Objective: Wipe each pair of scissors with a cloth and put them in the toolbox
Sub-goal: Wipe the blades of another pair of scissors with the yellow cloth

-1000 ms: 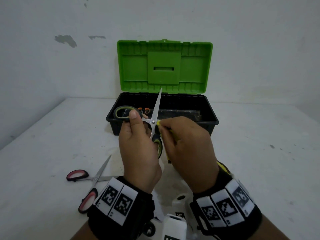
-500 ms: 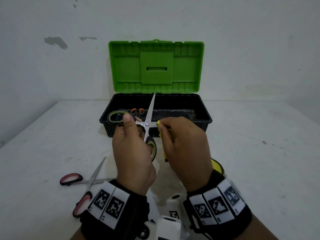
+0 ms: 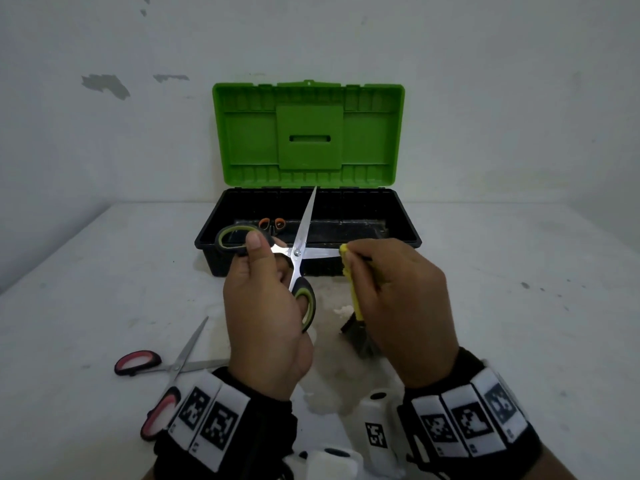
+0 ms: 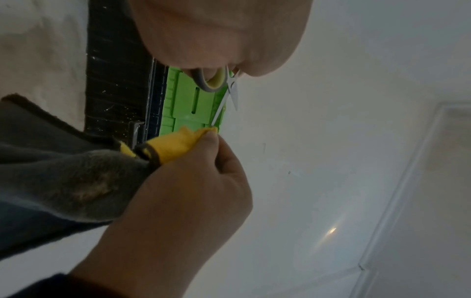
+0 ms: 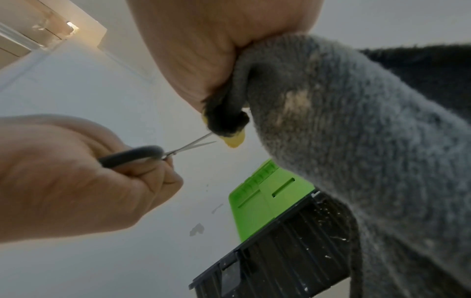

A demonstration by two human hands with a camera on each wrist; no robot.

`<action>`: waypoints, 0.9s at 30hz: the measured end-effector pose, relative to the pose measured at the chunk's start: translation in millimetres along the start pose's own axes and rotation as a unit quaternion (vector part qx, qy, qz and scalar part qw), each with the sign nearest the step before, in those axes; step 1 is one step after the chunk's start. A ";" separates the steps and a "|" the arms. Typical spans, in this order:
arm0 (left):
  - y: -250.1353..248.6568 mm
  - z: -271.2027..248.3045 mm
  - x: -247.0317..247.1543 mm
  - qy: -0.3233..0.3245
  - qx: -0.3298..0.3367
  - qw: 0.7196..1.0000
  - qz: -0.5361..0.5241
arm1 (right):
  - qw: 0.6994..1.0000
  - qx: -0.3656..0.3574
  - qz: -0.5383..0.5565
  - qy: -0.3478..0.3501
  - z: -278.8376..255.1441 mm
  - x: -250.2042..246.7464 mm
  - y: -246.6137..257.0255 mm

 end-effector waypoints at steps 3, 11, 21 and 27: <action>-3.0 0.7 0.7 0.010 0.016 1.000 -0.005 | 1.000 0.022 -0.019 0.009 2.1 -7.5 -13.4; -0.5 8.0 -4.6 -0.011 0.059 0.998 0.032 | 0.999 0.030 0.024 0.005 18.1 -18.7 7.8; -20.7 -6.3 -4.8 0.015 0.180 0.979 0.097 | 0.997 0.026 0.033 0.069 12.8 9.8 14.6; -23.6 -6.8 -2.3 0.019 0.204 0.974 0.099 | 0.997 0.031 0.047 0.056 14.7 11.7 26.4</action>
Point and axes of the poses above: each hand's wrist, its own z-axis towards the middle knuckle, its own x-axis out of the palm, y = z × x, the point moved 8 cm from there along z, towards the middle knuckle, and after that the axes turned 3 degrees about -y, right-handed, at the moved point
